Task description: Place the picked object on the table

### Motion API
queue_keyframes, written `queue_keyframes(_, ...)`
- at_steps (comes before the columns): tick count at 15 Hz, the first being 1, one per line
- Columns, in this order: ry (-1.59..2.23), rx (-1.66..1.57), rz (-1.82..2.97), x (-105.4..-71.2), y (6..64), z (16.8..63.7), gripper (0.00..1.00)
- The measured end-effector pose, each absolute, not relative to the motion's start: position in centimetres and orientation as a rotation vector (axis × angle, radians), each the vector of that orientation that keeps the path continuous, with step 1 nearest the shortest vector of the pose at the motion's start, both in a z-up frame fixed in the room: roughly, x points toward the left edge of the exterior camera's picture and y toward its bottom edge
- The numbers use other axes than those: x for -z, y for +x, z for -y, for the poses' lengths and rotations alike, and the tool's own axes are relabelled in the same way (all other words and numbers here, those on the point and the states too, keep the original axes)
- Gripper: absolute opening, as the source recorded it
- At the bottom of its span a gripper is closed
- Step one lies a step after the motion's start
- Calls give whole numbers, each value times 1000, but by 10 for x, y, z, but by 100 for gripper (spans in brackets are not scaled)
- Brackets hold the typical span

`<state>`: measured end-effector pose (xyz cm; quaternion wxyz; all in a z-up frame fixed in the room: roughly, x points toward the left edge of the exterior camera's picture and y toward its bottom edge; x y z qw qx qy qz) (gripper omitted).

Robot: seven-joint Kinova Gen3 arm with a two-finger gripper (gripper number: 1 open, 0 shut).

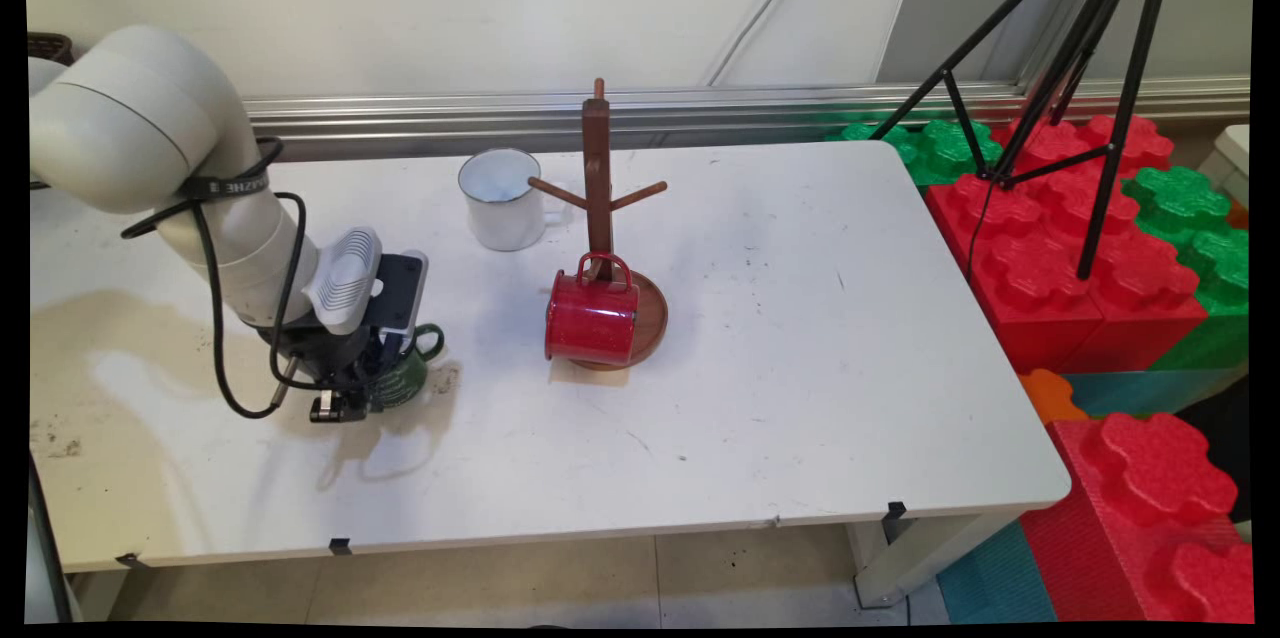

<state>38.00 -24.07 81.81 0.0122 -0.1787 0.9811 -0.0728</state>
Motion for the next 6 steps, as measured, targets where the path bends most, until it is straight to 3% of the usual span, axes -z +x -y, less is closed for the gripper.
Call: queue_keyframes(6, -581, 247, -3077, -818, 379, 245, 100)
